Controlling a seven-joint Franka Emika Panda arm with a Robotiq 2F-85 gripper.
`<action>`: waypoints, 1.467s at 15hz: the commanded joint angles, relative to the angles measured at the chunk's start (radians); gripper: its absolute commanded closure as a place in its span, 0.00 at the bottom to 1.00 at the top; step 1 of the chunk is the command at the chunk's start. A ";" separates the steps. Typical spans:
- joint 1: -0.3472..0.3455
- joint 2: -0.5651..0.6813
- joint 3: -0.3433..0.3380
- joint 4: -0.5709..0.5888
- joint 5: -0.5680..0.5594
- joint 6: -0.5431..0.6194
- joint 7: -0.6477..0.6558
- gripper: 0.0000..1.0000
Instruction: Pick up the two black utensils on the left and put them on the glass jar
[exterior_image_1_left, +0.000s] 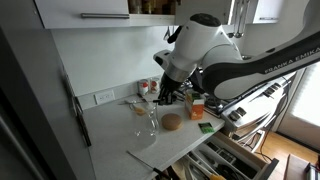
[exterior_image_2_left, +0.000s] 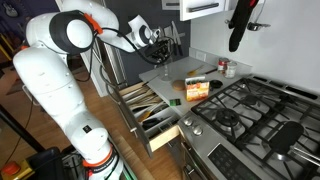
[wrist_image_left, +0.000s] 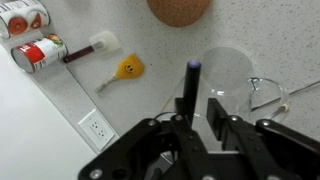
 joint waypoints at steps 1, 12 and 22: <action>0.014 -0.007 -0.012 0.005 -0.012 -0.018 0.005 0.37; 0.097 -0.193 0.024 -0.118 0.233 -0.101 0.019 0.00; 0.176 -0.229 0.043 -0.166 0.442 -0.126 0.031 0.00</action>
